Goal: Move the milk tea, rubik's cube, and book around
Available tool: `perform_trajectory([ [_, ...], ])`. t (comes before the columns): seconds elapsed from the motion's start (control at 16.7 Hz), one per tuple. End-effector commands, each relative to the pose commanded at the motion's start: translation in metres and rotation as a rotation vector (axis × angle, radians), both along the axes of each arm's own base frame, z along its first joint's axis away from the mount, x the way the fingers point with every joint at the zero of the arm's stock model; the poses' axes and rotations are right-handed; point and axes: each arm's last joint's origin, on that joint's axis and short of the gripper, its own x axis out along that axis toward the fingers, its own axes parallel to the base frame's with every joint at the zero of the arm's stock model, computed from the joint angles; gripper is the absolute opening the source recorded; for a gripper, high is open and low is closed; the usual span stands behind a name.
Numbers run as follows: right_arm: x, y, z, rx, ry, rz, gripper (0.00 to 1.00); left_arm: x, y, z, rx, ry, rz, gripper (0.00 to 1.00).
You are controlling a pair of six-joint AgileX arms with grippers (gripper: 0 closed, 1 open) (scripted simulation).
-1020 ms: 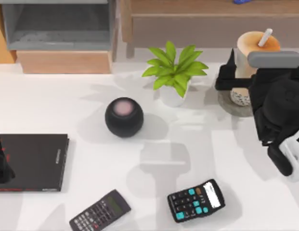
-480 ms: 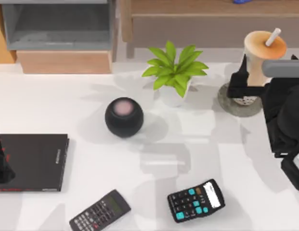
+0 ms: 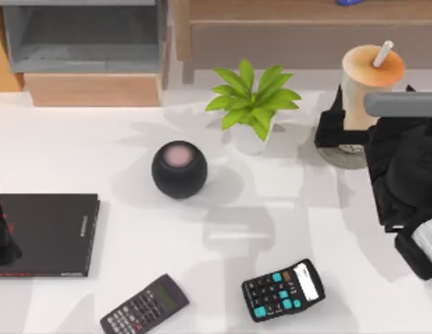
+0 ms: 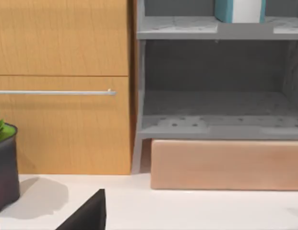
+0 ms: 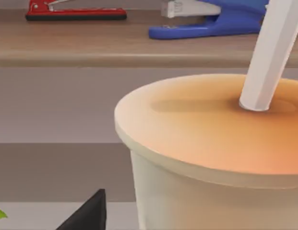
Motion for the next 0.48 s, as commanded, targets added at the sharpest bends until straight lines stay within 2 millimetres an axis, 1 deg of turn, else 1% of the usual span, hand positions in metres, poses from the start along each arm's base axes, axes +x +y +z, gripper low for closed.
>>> perform_trajectory([
  [0.18, -0.003, 0.0, 0.01, -0.003, 0.007, -0.001, 1.0, 0.0, 0.0, 0.0, 0.0, 0.0, 0.0, 1.0],
  [0.48, -0.014, 0.0, 0.042, 0.006, -0.011, -0.001, 1.0, 0.0, 0.0, 0.0, 0.0, 0.0, 0.0, 1.0],
])
